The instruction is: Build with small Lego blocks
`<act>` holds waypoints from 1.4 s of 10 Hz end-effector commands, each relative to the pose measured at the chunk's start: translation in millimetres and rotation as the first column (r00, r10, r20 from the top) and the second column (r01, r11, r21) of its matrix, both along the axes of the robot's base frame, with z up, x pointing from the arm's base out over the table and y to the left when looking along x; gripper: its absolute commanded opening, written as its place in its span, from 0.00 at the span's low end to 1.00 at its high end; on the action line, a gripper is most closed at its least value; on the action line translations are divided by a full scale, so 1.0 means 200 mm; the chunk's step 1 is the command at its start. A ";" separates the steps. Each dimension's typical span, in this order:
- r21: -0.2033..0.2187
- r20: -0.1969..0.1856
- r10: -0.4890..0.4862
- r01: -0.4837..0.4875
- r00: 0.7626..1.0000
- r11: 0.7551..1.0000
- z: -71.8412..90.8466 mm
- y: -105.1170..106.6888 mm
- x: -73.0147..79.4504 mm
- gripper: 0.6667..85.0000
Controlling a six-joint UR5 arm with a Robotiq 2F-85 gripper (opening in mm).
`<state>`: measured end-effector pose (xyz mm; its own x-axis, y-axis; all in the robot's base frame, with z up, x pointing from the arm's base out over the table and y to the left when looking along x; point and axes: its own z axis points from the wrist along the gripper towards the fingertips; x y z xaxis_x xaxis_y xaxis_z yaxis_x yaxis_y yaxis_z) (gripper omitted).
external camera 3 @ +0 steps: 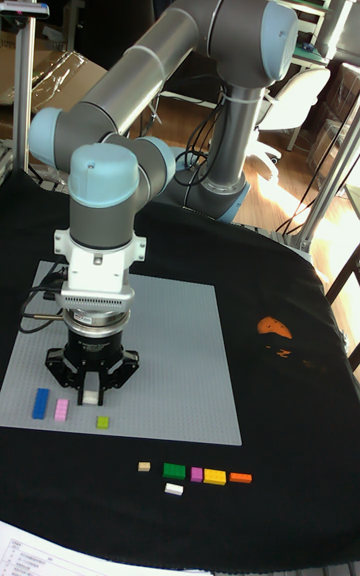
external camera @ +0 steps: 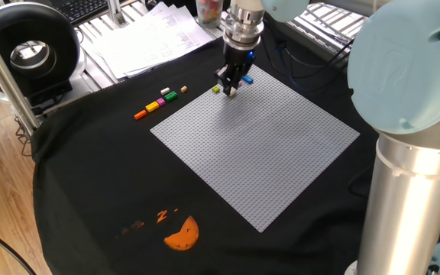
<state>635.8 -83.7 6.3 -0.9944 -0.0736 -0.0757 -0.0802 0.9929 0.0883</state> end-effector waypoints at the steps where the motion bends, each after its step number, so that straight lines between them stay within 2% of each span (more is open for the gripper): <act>1: -0.003 0.005 -0.004 0.004 1.000 1.000 0.00 -0.01 0.00 0.27; 6: -0.027 0.003 0.011 -0.011 1.000 1.000 -0.01 -0.02 -0.01 0.23; 14: -0.015 0.017 0.018 -0.018 1.000 1.000 0.00 0.00 0.00 0.23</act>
